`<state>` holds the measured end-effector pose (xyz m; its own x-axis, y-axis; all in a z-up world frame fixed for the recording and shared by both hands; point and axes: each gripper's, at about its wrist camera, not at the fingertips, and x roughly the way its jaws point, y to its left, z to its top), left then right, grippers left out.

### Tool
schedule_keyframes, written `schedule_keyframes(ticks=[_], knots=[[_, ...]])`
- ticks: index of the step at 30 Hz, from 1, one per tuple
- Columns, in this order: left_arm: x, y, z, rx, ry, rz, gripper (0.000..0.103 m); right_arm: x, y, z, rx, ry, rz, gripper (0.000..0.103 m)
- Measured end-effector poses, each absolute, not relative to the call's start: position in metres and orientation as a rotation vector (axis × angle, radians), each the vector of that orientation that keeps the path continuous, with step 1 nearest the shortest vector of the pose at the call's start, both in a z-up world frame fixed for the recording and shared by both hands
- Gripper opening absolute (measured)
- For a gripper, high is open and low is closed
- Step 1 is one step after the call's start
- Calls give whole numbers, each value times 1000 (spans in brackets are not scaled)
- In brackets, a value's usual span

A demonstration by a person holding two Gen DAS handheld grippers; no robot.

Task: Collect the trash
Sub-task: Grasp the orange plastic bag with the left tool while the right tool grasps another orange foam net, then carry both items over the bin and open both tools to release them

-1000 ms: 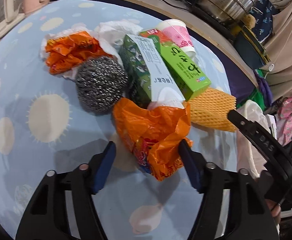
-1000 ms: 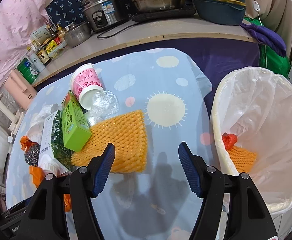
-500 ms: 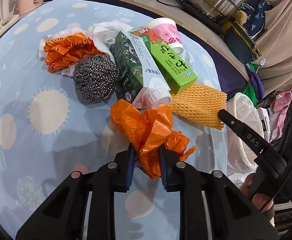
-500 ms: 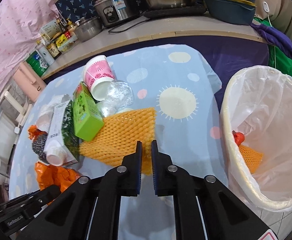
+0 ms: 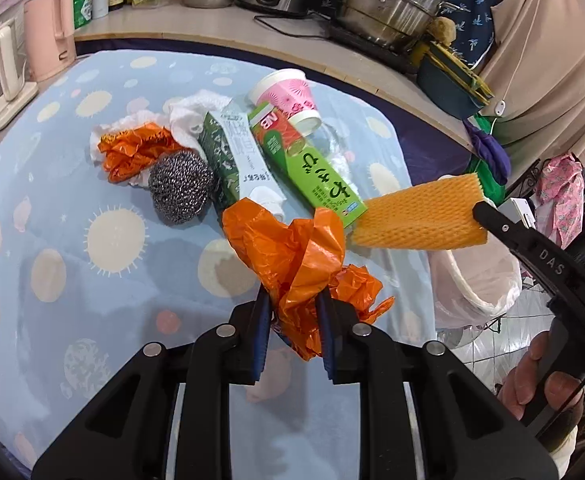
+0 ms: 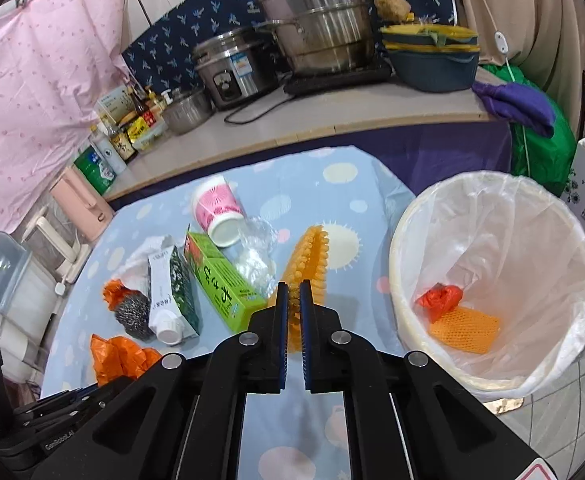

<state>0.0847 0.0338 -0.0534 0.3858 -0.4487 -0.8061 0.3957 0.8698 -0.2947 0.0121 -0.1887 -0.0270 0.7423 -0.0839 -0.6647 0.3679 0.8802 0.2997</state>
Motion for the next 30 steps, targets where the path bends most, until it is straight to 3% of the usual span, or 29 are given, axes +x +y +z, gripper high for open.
schedule_keyframes(ticks=[14, 30], knots=[[62, 7, -9, -3, 942, -613, 21, -34, -218, 22, 435, 538, -341, 6], [33, -81, 20, 112, 857, -767, 21, -99, -291, 23, 485, 458, -549, 6]])
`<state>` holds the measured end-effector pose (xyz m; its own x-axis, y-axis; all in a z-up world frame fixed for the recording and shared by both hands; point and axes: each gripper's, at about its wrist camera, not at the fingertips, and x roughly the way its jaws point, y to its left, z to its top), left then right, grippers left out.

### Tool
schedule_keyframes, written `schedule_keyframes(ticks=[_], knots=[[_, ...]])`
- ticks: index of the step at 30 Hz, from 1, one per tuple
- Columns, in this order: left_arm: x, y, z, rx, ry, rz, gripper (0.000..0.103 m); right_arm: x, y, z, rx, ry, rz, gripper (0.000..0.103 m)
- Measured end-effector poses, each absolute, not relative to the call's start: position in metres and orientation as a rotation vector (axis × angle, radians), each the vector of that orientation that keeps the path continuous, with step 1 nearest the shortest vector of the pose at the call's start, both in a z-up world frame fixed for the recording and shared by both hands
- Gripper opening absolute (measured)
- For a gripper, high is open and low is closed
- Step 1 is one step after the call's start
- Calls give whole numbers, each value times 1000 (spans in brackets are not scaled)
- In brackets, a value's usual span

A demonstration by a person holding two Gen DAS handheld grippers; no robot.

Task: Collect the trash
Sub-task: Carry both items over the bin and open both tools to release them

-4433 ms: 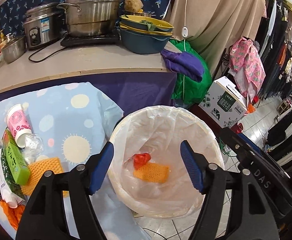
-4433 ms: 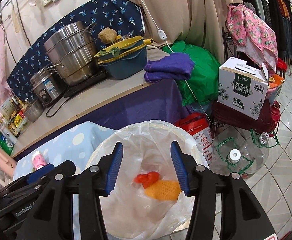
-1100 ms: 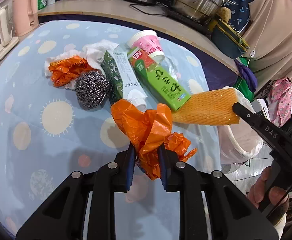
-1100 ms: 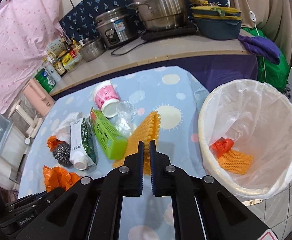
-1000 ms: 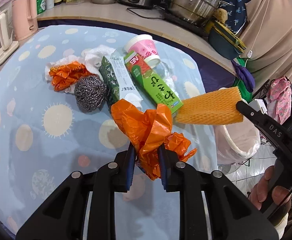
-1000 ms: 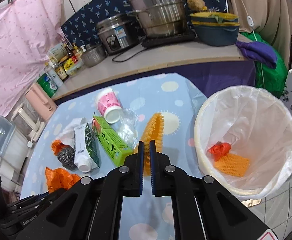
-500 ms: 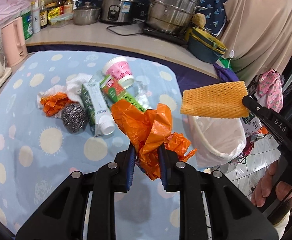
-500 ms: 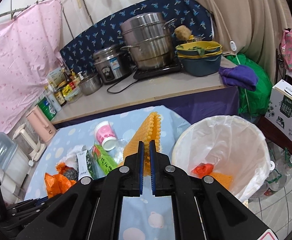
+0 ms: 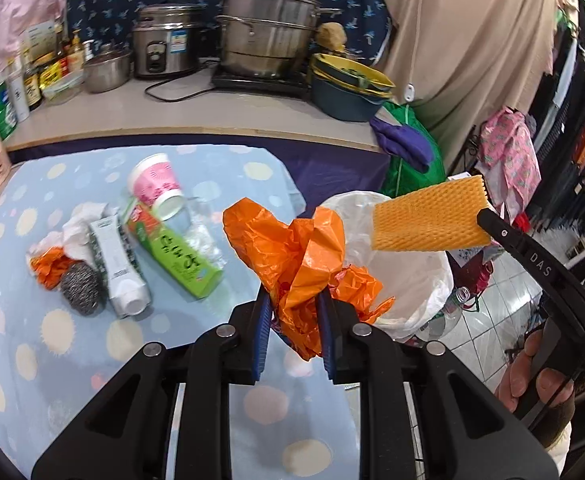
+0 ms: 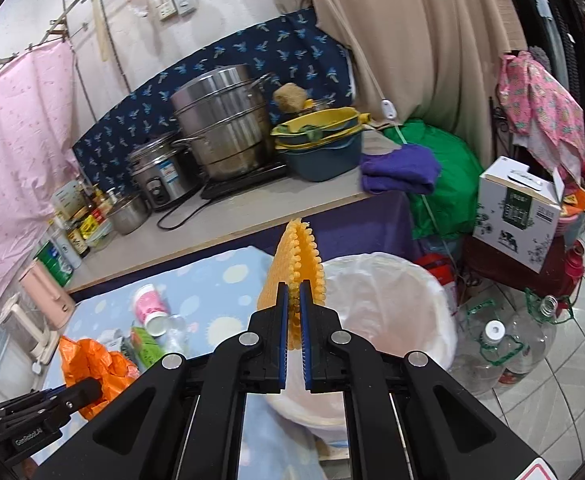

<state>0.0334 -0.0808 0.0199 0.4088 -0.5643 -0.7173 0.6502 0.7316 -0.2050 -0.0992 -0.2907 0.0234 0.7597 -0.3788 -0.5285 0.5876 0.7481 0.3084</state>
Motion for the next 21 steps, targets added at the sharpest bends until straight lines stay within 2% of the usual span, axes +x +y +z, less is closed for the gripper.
schedule_keyframes(ticks=[21], knots=[[22, -190, 13, 241, 821, -852, 21, -128, -348, -2, 563, 464, -649, 6]])
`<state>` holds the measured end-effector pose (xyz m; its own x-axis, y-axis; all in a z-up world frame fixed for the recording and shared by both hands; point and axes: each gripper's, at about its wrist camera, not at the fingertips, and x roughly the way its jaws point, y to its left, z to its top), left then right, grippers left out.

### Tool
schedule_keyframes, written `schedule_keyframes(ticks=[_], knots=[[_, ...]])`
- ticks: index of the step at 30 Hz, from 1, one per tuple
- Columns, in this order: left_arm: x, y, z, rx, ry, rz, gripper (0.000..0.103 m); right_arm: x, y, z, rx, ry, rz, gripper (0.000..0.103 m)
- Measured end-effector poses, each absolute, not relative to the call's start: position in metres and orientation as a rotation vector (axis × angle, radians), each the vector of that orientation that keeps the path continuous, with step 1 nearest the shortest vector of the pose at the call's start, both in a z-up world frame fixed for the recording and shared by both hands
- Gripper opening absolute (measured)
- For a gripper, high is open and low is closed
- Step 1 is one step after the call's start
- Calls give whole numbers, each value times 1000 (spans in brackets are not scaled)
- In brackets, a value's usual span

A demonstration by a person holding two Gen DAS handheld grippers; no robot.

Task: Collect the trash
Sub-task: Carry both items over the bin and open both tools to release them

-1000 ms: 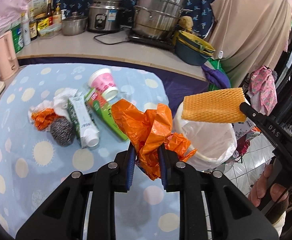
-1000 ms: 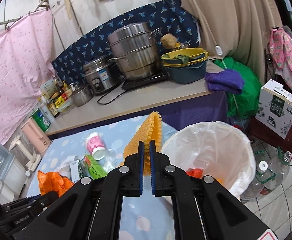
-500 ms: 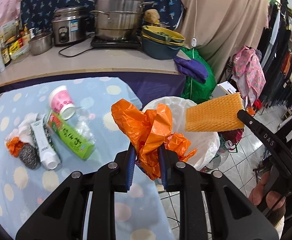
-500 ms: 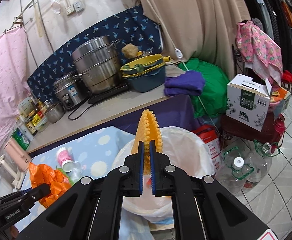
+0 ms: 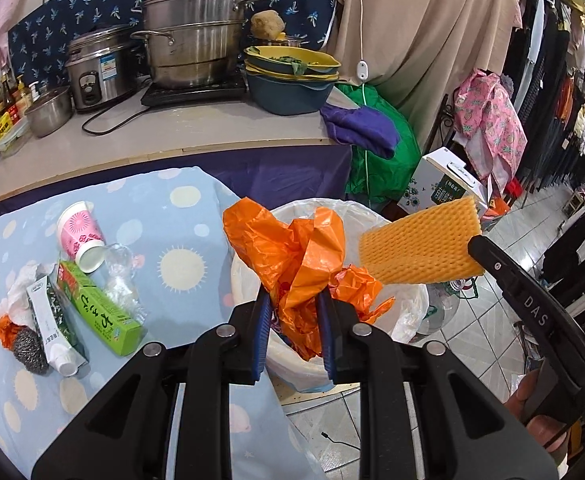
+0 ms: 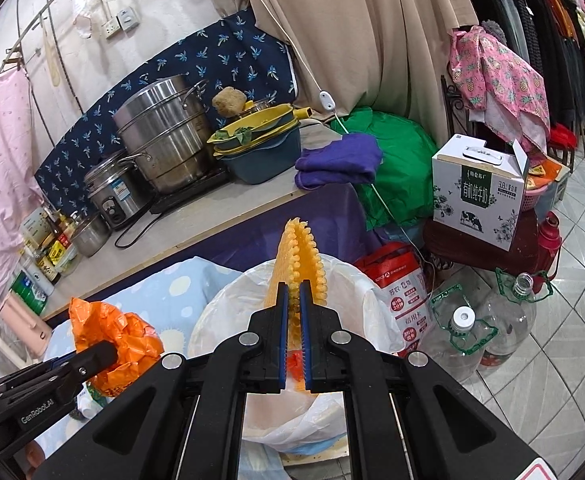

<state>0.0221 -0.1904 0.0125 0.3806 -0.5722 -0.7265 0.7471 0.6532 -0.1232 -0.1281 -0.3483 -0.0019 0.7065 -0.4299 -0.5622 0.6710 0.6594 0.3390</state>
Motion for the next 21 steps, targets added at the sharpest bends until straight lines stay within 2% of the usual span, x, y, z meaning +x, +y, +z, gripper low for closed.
schedule_keyframes(ticks=[17, 21], knots=[[36, -220, -10, 263, 852, -838, 21, -113, -357, -20, 578, 504, -656, 6], [38, -223, -12, 258, 856, -842, 24, -110, -358, -21, 578, 511, -658, 7]])
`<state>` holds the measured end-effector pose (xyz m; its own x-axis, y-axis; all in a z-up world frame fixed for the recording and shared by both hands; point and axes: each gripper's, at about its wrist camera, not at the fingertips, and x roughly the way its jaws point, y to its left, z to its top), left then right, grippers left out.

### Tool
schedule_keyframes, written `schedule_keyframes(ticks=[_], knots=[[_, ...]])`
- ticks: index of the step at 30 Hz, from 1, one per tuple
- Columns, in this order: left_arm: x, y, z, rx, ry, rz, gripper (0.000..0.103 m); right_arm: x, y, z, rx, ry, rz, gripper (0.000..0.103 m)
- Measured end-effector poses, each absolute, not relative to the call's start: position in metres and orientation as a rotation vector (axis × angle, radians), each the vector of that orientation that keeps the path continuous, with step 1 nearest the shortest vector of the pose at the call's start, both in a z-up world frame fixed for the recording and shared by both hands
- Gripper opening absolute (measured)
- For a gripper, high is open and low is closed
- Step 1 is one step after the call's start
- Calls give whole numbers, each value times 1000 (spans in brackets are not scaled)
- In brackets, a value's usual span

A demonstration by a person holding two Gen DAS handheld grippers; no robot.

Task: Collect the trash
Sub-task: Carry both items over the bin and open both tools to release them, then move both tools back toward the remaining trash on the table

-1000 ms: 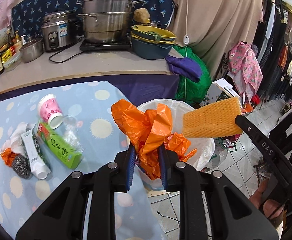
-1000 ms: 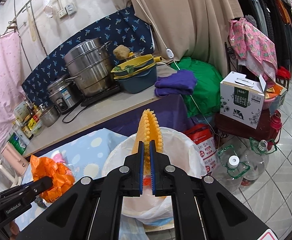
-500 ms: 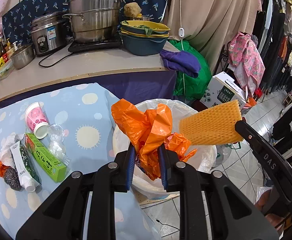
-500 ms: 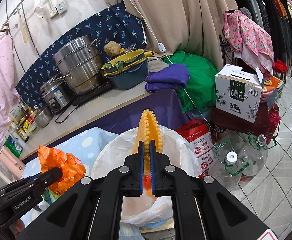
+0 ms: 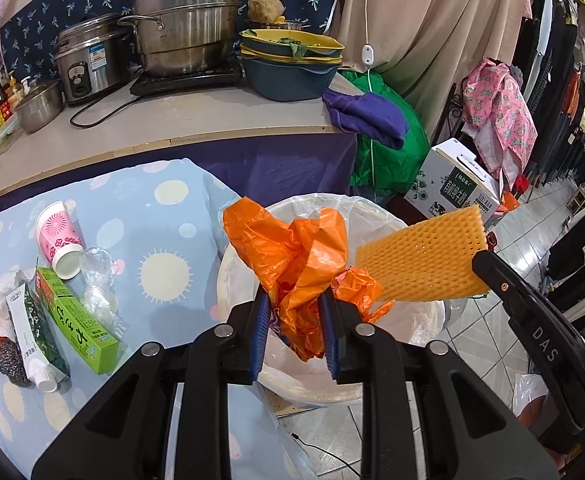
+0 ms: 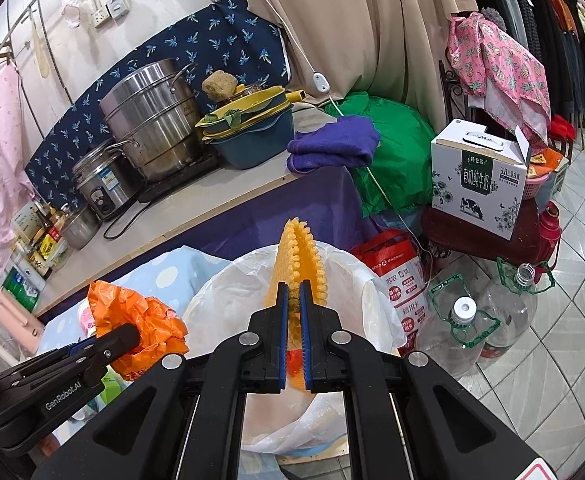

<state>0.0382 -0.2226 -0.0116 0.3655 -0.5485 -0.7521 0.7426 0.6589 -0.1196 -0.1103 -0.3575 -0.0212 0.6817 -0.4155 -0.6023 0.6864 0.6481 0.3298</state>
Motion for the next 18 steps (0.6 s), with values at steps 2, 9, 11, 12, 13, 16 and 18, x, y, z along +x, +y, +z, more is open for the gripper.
schedule_keyframes(ticks=[2, 9, 11, 12, 13, 16, 18], knots=[[38, -222, -11, 247, 852, -834, 28, -110, -357, -20, 574, 509, -662, 8], [42, -219, -11, 223, 848, -799, 45, -109, -355, -17, 573, 493, -668, 21], [43, -218, -11, 222, 847, -794, 47, -109, -353, -15, 572, 486, -668, 26], [44, -217, -10, 222, 845, -790, 48, -109, -353, -14, 572, 482, -668, 28], [44, -217, -10, 220, 844, -790, 49, -109, -353, -13, 571, 480, -667, 29], [45, -214, -8, 217, 840, -784, 49, -109, -351, -10, 564, 476, -665, 33], [46, -212, -7, 215, 840, -779, 50, -108, -349, -9, 562, 474, -663, 35]])
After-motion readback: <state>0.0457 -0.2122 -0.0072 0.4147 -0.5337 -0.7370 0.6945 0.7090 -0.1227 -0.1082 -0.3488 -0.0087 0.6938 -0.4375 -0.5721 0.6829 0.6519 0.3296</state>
